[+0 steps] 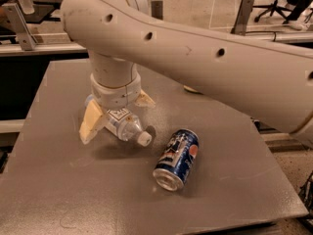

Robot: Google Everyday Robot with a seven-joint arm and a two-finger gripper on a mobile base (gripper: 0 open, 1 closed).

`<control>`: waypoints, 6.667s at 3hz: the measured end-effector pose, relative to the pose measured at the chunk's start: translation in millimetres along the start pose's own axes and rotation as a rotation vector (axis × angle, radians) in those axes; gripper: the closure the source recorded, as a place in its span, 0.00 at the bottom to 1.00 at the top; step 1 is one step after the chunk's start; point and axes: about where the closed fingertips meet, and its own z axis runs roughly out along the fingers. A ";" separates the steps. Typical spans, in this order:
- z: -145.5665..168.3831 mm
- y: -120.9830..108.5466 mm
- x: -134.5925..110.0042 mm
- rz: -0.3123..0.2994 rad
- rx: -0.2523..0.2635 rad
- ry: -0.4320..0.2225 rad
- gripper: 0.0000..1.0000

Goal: Place blue plastic bottle upright

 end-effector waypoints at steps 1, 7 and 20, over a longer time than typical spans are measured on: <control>0.0 0.3 6.4 -0.015 -0.007 0.004 0.15; -93.8 -14.9 57.2 0.683 0.508 -0.206 1.00; -76.6 -123.4 39.7 1.363 1.050 -1.264 0.53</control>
Offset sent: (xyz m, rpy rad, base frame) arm 0.0111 0.0053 0.0047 -0.0177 0.0017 0.0043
